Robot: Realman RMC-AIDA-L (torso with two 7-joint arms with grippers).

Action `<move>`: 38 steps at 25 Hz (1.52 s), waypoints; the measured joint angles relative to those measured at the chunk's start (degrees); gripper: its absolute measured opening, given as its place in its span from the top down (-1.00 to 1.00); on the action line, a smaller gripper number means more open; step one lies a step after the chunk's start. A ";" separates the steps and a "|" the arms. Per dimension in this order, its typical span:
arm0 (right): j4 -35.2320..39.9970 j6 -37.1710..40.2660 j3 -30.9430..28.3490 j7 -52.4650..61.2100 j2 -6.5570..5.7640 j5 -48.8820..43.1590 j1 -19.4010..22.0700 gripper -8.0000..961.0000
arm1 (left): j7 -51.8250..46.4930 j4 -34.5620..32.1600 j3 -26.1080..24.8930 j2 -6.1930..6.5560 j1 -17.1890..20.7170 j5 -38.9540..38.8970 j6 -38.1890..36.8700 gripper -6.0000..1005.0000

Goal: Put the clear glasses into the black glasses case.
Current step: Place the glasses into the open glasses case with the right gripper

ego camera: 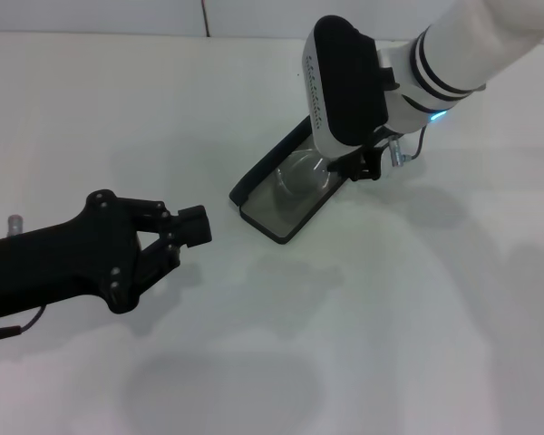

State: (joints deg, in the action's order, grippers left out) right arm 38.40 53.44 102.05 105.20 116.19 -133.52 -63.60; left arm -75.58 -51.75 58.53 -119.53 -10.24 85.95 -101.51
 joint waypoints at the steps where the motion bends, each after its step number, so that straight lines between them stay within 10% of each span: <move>1: 0.06 0.08 0.08 0.00 0.00 -0.07 0.07 0.59 | 0.00 0.00 0.00 0.00 -0.02 0.00 0.00 0.87; 23: 18.40 7.54 -0.67 -0.76 -0.18 -8.88 8.69 0.83 | 0.09 -0.36 0.00 0.09 -0.13 0.00 0.09 0.87; 38: 18.92 19.45 -12.49 -24.53 -0.23 -0.88 7.23 0.82 | 0.09 -0.12 0.00 0.00 0.07 -0.10 0.09 0.87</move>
State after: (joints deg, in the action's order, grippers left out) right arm 57.32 72.88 89.55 80.67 115.96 -134.39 -56.37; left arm -75.49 -51.87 58.54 -119.53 -10.17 85.85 -101.43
